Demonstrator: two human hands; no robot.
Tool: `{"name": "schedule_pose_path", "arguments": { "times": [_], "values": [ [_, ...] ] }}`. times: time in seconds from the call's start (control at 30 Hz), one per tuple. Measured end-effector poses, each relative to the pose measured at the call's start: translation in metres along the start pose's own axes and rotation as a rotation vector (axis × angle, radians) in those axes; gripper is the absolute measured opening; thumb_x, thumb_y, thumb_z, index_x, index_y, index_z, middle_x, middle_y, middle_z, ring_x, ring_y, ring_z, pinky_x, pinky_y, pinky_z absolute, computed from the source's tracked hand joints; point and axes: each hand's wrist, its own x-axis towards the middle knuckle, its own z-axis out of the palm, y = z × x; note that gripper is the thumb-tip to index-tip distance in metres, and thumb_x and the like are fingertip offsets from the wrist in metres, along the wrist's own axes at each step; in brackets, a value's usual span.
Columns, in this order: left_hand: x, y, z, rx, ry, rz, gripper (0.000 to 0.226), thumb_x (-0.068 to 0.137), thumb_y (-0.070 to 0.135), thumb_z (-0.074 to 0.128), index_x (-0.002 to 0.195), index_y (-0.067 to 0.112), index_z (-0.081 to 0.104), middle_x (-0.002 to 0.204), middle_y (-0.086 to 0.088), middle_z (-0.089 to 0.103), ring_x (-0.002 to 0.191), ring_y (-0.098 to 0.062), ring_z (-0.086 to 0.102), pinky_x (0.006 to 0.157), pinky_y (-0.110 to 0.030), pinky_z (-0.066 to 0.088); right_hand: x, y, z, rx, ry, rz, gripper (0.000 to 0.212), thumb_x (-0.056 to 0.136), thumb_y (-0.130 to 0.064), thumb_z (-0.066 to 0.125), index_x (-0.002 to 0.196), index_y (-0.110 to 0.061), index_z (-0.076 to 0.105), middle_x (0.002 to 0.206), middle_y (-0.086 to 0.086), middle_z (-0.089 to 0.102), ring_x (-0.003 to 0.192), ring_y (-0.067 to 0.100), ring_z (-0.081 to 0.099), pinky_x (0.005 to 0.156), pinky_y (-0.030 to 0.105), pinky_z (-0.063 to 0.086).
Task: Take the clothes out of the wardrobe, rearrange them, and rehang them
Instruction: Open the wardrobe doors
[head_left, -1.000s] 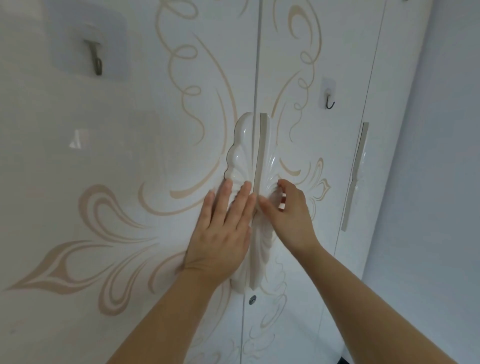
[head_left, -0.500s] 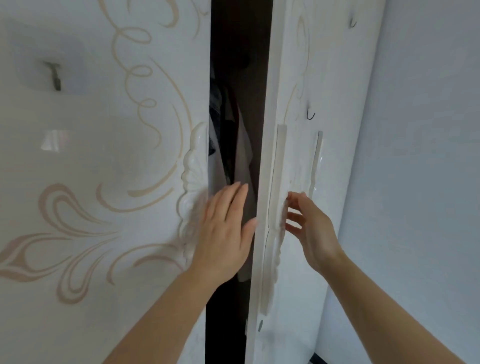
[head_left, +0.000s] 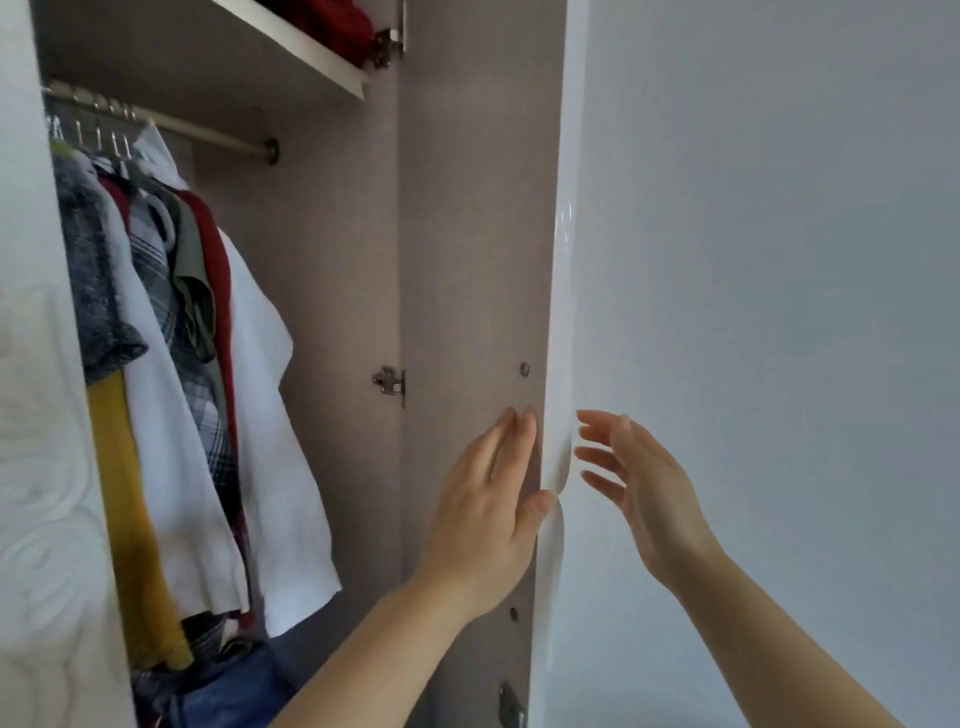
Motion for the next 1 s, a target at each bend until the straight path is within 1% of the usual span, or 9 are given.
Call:
{"name": "schedule_pose_path", "arguments": {
  "times": [0.17,0.23,0.33,0.43,0.57,0.67,0.73,0.9,1.0],
  "values": [
    [0.032,0.016,0.04,0.02,0.042,0.047,0.058,0.096,0.04,0.035,0.147,0.029,0.009,0.155,0.012,0.009,0.141,-0.006,0.009,0.109,-0.017,0.004,0.007,-0.012,-0.048,-0.328,0.114,-0.241,0.018,0.094,-0.035,0.045,0.107,-0.037,0.057,0.116,-0.016,0.055,0.101,-0.002,0.054,0.084,0.016,0.044],
    [0.043,0.02,0.054,0.029,0.061,0.035,0.055,0.096,0.036,0.041,0.146,0.025,0.022,0.153,0.007,0.02,0.14,-0.012,0.019,0.112,-0.021,0.012,0.015,-0.016,-0.059,-0.493,0.117,-0.342,0.021,0.091,-0.033,0.049,0.112,-0.038,0.053,0.116,-0.017,0.05,0.099,-0.005,0.052,0.076,0.008,0.039],
    [0.057,0.018,0.071,0.057,0.09,0.004,0.056,0.093,0.028,0.051,0.143,0.014,0.032,0.149,-0.005,0.031,0.137,-0.022,0.029,0.113,-0.033,0.025,0.034,-0.016,-0.067,-0.741,0.128,-0.52,0.033,0.09,-0.026,0.056,0.123,-0.027,0.053,0.116,-0.015,0.044,0.103,0.002,0.05,0.079,0.003,0.032],
    [0.07,0.009,0.081,0.128,0.033,-0.072,0.062,0.094,0.033,0.047,0.147,0.014,0.019,0.154,-0.007,0.018,0.141,-0.022,0.017,0.114,-0.032,0.018,0.059,-0.014,-0.064,-0.96,0.125,-0.722,0.042,0.084,-0.014,0.064,0.125,-0.015,0.055,0.121,0.003,0.054,0.11,0.023,0.052,0.09,0.021,0.037],
    [0.093,-0.011,0.091,0.195,-0.05,-0.143,0.069,0.095,0.038,0.042,0.148,0.02,0.001,0.156,-0.003,-0.004,0.143,-0.019,0.001,0.115,-0.03,0.008,0.099,-0.001,-0.055,-1.163,0.069,-0.743,0.055,0.081,-0.014,0.066,0.133,-0.014,0.048,0.134,0.011,0.049,0.124,0.032,0.044,0.101,0.037,0.037],
    [0.113,-0.027,0.099,0.234,-0.082,-0.153,0.075,0.094,0.04,0.043,0.148,0.022,-0.006,0.156,-0.004,-0.013,0.143,-0.021,-0.006,0.116,-0.032,0.004,0.128,0.019,-0.055,-1.36,0.004,-0.702,0.062,0.09,-0.022,0.056,0.146,-0.021,0.028,0.152,0.007,0.026,0.141,0.03,0.018,0.115,0.039,0.012],
    [0.126,-0.039,0.107,0.297,-0.084,-0.138,0.079,0.094,0.042,0.044,0.147,0.021,-0.01,0.154,-0.005,-0.019,0.143,-0.024,-0.011,0.116,-0.036,0.002,0.146,0.039,-0.058,-1.457,-0.011,-0.665,0.065,0.092,-0.025,0.053,0.148,-0.023,0.02,0.155,0.007,0.016,0.144,0.03,0.006,0.115,0.04,-0.003],
    [0.159,-0.072,0.126,0.351,-0.117,-0.109,0.088,0.092,0.045,0.047,0.143,0.025,-0.023,0.147,-0.005,-0.036,0.139,-0.028,-0.026,0.114,-0.041,-0.007,0.181,0.081,-0.062,-1.606,0.05,-0.648,0.071,0.074,-0.034,0.073,0.138,-0.022,0.044,0.148,0.009,0.035,0.14,0.035,0.02,0.114,0.051,0.013],
    [0.172,-0.091,0.142,0.379,-0.093,-0.061,0.098,0.09,0.047,0.049,0.131,0.029,-0.038,0.137,-0.002,-0.049,0.136,-0.03,-0.031,0.116,-0.046,-0.004,0.195,0.096,-0.065,-1.585,0.121,-0.751,0.059,0.083,-0.035,0.057,0.139,-0.024,0.042,0.151,0.005,0.029,0.141,0.032,0.014,0.113,0.049,0.009]
  ]
}}
